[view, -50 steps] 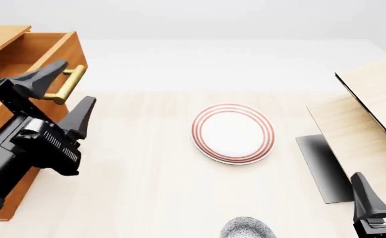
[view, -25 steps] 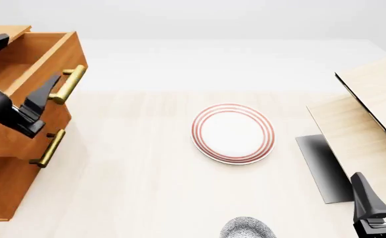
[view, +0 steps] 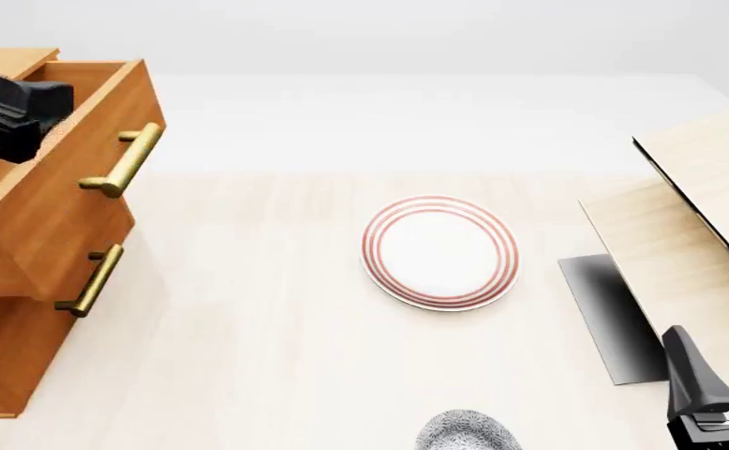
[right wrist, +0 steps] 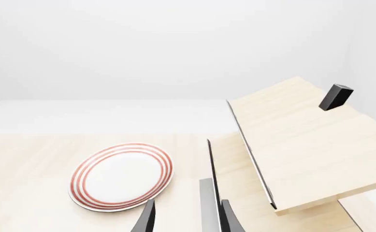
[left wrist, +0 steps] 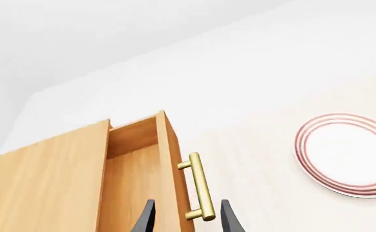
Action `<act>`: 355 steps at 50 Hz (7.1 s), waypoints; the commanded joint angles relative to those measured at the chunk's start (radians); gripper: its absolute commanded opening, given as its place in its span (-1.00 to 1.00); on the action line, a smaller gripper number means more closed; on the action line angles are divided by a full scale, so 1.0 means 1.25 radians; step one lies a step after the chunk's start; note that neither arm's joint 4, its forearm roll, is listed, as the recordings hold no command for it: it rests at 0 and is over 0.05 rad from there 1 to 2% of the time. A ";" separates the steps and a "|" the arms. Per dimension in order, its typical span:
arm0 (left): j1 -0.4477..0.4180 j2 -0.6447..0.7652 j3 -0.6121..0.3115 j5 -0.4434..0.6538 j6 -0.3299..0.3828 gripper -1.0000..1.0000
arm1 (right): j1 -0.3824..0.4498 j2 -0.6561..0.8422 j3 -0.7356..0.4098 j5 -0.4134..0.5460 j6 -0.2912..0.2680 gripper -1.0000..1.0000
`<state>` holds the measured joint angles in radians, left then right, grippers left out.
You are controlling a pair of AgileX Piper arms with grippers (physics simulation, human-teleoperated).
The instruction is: Open the top drawer of the cabinet and put the bowl in it.
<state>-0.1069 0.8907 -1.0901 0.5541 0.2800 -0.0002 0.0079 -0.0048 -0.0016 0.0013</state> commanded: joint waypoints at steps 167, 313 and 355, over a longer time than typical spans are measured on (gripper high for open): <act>-0.091 0.392 -0.254 0.308 -0.256 1.00 | 0.000 -0.001 0.000 0.000 0.000 1.00; -0.390 0.172 -0.237 0.390 -0.161 1.00 | 0.000 -0.001 0.000 0.000 0.000 1.00; -0.659 0.341 0.010 0.039 -0.355 1.00 | 0.000 0.000 0.000 0.000 0.000 1.00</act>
<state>-0.8603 1.2425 -1.1264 0.7064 -0.0954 -0.0001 0.0079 -0.0048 -0.0016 0.0013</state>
